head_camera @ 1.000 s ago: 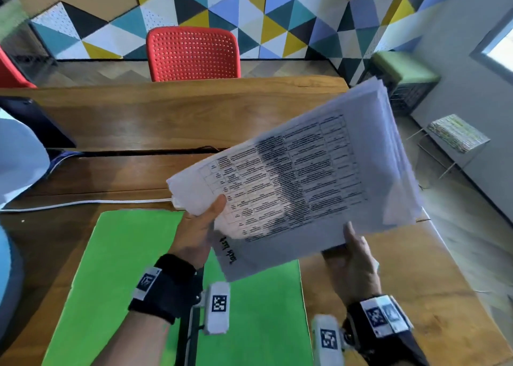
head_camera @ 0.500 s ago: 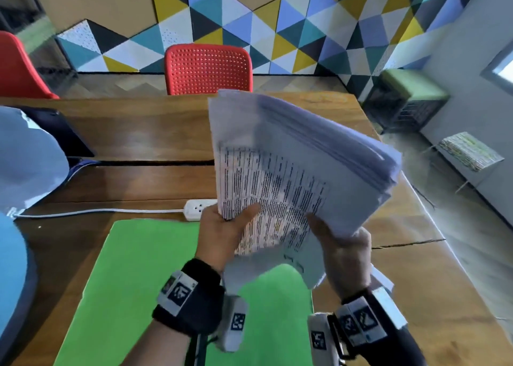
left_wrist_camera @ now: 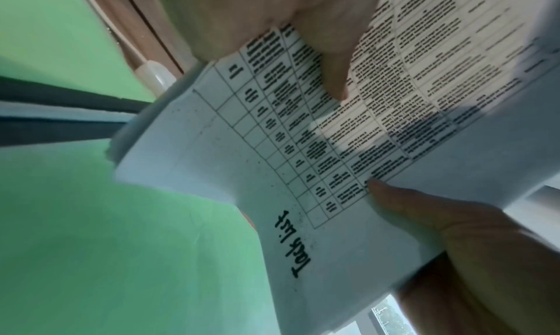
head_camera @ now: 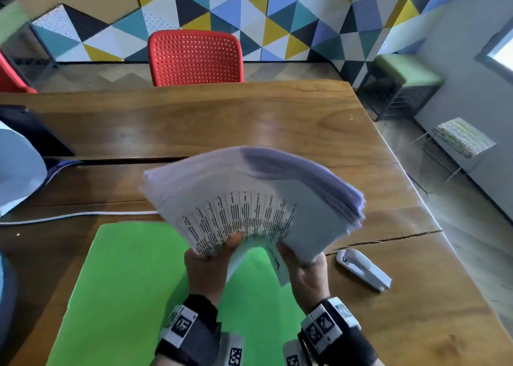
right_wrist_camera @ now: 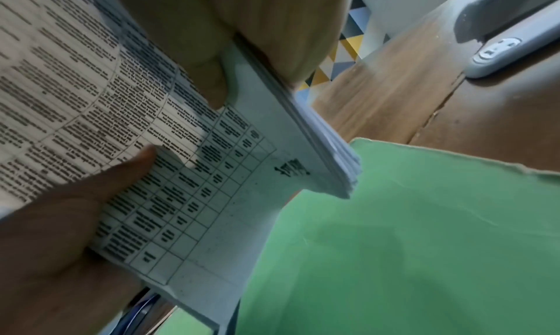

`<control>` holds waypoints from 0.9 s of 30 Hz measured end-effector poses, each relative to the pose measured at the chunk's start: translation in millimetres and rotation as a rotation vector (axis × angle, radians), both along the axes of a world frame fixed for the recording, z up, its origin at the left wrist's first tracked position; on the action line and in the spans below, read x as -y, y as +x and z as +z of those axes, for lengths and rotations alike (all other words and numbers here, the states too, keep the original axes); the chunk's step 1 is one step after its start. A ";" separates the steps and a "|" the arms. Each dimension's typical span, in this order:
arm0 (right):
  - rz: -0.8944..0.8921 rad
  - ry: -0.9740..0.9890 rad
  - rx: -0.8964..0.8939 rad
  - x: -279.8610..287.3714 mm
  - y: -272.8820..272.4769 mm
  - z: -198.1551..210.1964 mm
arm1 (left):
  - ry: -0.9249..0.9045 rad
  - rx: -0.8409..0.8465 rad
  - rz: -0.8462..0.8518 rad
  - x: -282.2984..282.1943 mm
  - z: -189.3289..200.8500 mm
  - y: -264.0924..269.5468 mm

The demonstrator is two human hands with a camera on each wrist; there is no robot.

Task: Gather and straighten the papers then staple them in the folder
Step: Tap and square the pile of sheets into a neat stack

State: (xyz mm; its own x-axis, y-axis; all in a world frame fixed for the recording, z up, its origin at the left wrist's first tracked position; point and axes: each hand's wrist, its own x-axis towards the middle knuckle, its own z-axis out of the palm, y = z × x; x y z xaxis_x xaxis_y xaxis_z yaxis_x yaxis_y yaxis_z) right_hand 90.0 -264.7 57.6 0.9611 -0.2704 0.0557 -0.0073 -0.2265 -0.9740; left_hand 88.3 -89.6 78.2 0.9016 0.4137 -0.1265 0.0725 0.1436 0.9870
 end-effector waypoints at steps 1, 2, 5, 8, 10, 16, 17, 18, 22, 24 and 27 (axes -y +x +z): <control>-0.005 -0.042 -0.023 4.3 1.7 -10.1 | 0.012 -0.018 -0.023 -1.1 -4.5 0.6; -0.005 -0.111 -0.083 8.9 1.5 -22.6 | 0.028 -0.054 -0.065 -2.0 -13.3 0.1; 0.105 -0.352 -0.297 12.3 -4.6 -54.3 | 0.073 -0.208 -0.178 2.8 -30.0 -2.8; 0.137 -0.306 -0.332 17.6 1.2 -47.8 | 0.059 -0.255 -0.126 2.1 -33.5 0.0; 0.109 -0.162 -0.270 23.9 1.6 -23.1 | 0.016 -0.264 -0.162 -6.5 -29.5 0.9; 0.293 -0.259 -0.010 34.7 -2.2 54.5 | -0.109 -0.257 -0.363 -32.2 -10.4 -6.9; 0.317 -0.286 0.014 33.9 -2.5 66.9 | -0.084 -0.261 -0.376 -32.1 -9.9 -7.5; 0.329 -0.319 0.043 33.6 -1.8 78.1 | -0.072 -0.254 -0.352 -32.8 -8.4 -7.7; 0.383 -0.573 0.195 48.3 0.4 117.6 | 0.028 -0.236 -0.126 -56.7 -1.7 3.4; 0.457 -0.714 0.270 57.4 -2.0 140.6 | 0.150 -0.214 -0.074 -84.6 0.3 13.9; 0.586 -0.829 0.322 69.7 -9.8 169.3 | 0.142 -0.272 -0.158 -134.4 6.1 19.6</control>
State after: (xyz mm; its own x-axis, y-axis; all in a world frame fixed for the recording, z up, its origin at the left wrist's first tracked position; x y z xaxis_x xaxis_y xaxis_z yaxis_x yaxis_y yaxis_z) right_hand 80.1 -334.4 226.9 0.8361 0.4684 0.2855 0.5485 -0.7044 -0.4505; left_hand 108.0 44.8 84.3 0.8971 0.3028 -0.3217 0.3458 -0.0281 0.9379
